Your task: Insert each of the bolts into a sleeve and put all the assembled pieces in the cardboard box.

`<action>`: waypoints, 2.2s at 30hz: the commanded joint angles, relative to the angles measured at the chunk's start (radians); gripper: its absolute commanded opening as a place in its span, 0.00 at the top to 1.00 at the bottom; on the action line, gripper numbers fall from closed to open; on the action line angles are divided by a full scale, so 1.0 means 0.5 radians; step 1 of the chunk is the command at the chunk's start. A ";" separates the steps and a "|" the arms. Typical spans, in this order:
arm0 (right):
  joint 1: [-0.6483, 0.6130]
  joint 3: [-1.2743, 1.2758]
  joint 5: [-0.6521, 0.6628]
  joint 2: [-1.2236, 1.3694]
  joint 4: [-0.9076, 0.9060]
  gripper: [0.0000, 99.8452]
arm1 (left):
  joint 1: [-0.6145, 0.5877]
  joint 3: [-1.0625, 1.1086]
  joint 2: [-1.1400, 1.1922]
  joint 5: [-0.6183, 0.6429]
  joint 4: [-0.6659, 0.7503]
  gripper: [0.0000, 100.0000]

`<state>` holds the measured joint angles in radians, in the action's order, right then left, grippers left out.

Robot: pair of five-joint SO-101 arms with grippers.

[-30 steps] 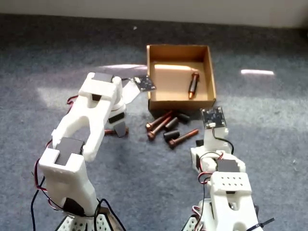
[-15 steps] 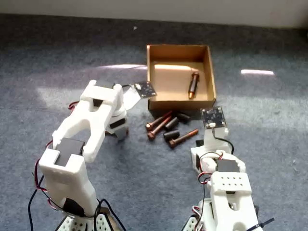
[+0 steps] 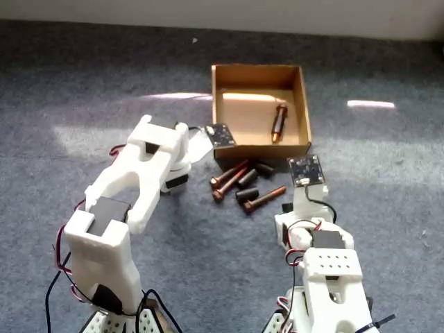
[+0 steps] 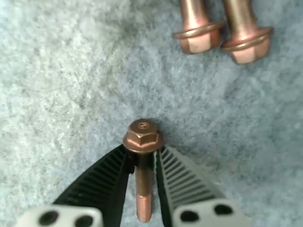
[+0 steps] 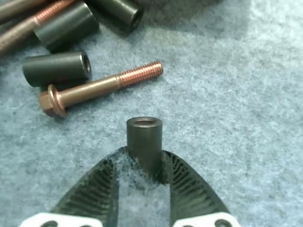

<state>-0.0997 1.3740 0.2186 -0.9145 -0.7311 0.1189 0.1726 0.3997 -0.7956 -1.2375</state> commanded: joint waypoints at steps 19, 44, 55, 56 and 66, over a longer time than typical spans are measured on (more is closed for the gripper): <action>0.029 -0.011 0.028 -0.060 0.054 0.99 | 0.035 -0.038 -0.723 0.703 -0.261 0.99; 0.023 0.321 0.031 -0.959 -0.041 0.99 | 0.192 0.643 -1.760 1.795 0.304 1.00; 0.002 0.311 -0.018 -0.962 -0.057 0.99 | 0.299 0.674 -2.275 2.176 0.381 1.00; -0.023 0.311 -0.058 -0.962 -0.057 0.99 | 0.299 0.680 -2.312 2.191 0.405 1.00; -0.413 0.238 -0.114 -0.965 -0.008 0.99 | 0.287 0.977 -2.699 2.400 0.847 1.00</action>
<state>-0.2271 1.5428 0.1757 -1.3763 -0.7572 0.2493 0.6421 -0.8554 0.3460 -0.9091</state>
